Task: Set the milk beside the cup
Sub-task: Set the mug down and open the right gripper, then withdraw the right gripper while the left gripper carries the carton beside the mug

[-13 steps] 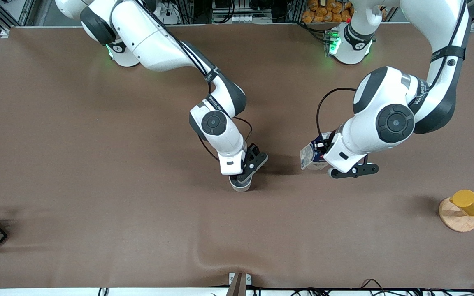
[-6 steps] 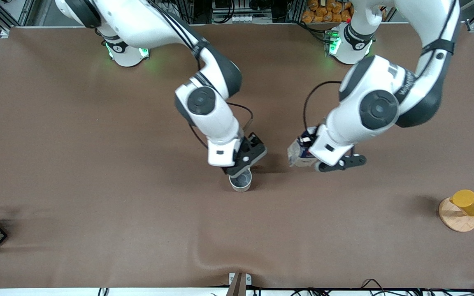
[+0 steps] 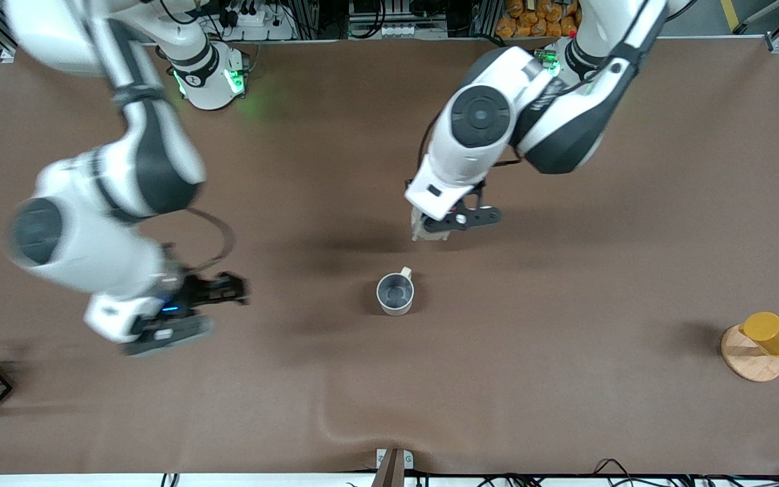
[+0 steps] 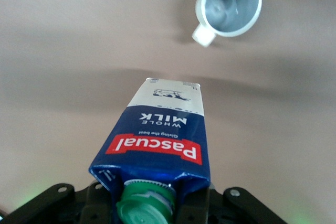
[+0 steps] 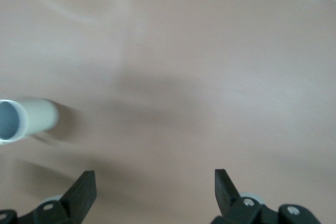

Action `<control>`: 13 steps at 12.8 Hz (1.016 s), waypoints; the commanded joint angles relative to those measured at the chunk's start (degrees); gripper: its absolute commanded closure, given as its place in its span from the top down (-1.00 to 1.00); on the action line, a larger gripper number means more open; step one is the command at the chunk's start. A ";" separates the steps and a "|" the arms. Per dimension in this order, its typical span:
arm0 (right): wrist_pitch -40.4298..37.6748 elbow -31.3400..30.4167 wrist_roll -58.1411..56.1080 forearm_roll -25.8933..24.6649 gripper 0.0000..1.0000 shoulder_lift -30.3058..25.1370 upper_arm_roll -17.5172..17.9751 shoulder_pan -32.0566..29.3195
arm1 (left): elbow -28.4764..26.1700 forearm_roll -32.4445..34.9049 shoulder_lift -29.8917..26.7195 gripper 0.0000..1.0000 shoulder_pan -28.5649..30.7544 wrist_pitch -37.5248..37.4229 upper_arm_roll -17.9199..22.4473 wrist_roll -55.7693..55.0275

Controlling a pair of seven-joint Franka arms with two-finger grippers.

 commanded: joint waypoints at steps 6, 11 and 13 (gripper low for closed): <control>-14.49 -5.79 -3.36 -5.75 1.00 -12.65 1.30 -16.02 | 3.36 0.71 8.72 -0.21 -7.85 9.56 6.28 -1.58; -23.99 -5.36 -3.45 -5.67 1.00 -24.70 2.36 -15.32 | 4.51 0.71 10.31 -0.21 -8.90 9.83 9.10 0.00; -26.10 -5.36 -3.27 -5.93 1.00 -26.65 2.71 -14.97 | 4.77 0.71 10.75 -0.21 -9.60 10.70 9.72 0.09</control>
